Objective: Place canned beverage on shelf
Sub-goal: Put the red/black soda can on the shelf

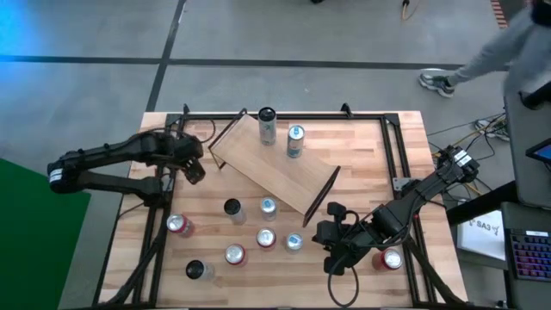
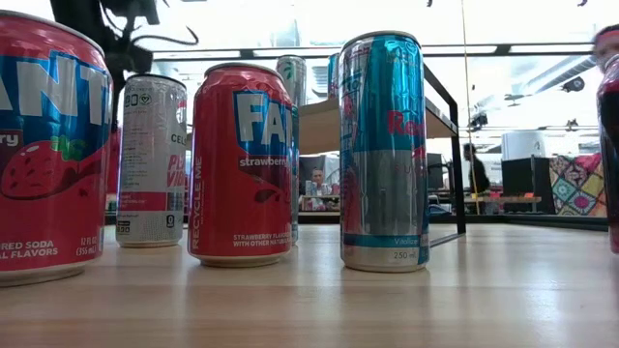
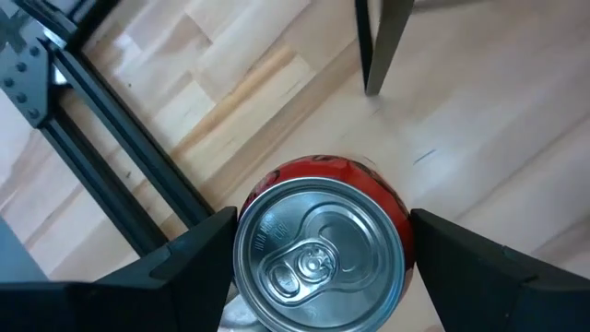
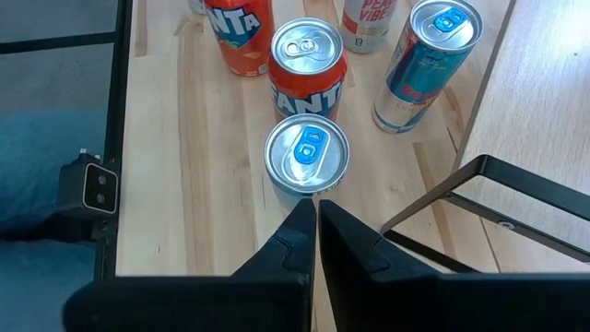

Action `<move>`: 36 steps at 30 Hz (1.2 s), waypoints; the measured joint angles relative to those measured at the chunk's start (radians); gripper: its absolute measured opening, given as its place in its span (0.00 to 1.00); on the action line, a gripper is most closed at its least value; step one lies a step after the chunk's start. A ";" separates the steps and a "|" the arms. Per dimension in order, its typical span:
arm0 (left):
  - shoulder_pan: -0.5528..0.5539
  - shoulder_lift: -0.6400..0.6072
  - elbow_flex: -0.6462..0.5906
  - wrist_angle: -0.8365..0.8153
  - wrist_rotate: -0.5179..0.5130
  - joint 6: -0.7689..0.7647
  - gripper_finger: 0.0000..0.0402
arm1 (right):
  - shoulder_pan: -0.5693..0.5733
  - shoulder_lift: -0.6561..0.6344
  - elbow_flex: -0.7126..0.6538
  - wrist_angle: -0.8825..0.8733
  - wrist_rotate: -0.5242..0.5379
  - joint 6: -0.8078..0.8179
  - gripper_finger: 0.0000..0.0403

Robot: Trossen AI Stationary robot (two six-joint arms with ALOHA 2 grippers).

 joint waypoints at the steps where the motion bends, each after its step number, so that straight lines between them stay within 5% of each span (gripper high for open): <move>1: -0.002 -0.003 0.017 -0.011 -0.001 -0.001 0.70 | 0.000 0.000 0.000 0.000 0.000 0.000 0.02; 14: -0.095 0.008 0.333 -0.172 0.016 -0.014 0.70 | 0.000 0.000 0.000 0.000 0.019 -0.032 0.02; 21: -0.215 0.019 0.510 -0.165 0.052 -0.052 0.70 | -0.013 -0.029 0.000 0.039 0.200 -0.182 0.02; 29: -0.424 0.055 0.526 0.111 0.042 -0.040 0.70 | -0.054 -0.084 -0.010 0.237 0.260 -0.441 0.02; 36: -0.561 0.169 0.527 0.343 -0.050 0.081 0.70 | -0.092 -0.095 -0.011 0.251 0.216 -0.438 0.02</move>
